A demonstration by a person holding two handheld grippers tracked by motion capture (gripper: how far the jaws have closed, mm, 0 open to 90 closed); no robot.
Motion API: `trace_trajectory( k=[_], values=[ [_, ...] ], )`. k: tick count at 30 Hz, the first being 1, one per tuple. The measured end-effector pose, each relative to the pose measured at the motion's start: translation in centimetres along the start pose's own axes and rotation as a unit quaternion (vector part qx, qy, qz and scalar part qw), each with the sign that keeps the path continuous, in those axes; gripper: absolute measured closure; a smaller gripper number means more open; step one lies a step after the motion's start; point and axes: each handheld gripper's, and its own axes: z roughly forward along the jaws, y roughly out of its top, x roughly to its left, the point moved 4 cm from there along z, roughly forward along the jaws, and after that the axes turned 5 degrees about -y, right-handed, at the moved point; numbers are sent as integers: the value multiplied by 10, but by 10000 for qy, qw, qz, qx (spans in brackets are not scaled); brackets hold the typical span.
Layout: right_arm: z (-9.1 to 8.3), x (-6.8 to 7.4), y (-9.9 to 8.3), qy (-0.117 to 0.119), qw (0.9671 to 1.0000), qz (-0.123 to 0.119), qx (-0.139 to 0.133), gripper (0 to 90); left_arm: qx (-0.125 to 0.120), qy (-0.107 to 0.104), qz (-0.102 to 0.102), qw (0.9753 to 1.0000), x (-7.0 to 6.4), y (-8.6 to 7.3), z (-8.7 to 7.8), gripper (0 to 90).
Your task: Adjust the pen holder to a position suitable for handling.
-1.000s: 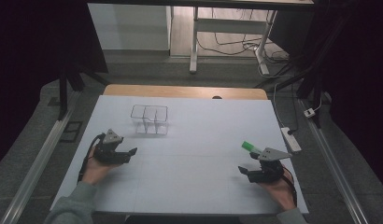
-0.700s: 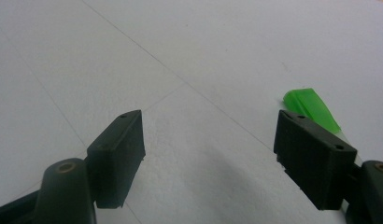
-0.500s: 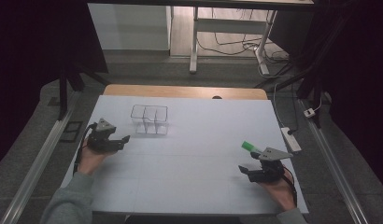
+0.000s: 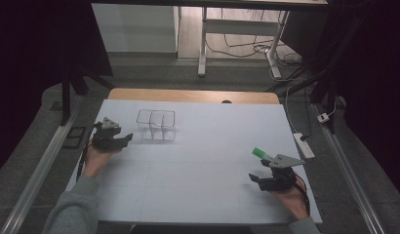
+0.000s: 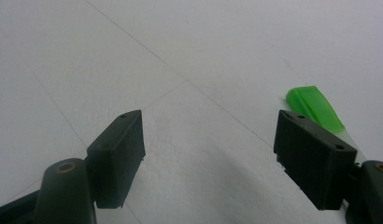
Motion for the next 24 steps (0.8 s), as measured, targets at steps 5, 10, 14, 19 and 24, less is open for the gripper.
trace_trajectory(
  k=[5,10,14,19,24],
  values=[
    [0,1,1,-2,10000,-2,-4,243,-24,-62,99,9999,-1,7,8,529],
    [1,0,0,5,10000,-2,-2,243,46,-169,98,9998,1,10,17,695],
    [1,1,1,-21,10000,0,-4,244,87,-277,115,9995,3,12,24,885],
    [0,0,1,-15,10000,6,-19,245,54,-349,62,9994,4,14,29,889],
    [1,1,0,0,10000,-5,3,245,48,-422,3,9991,3,15,33,889]
  ],
)
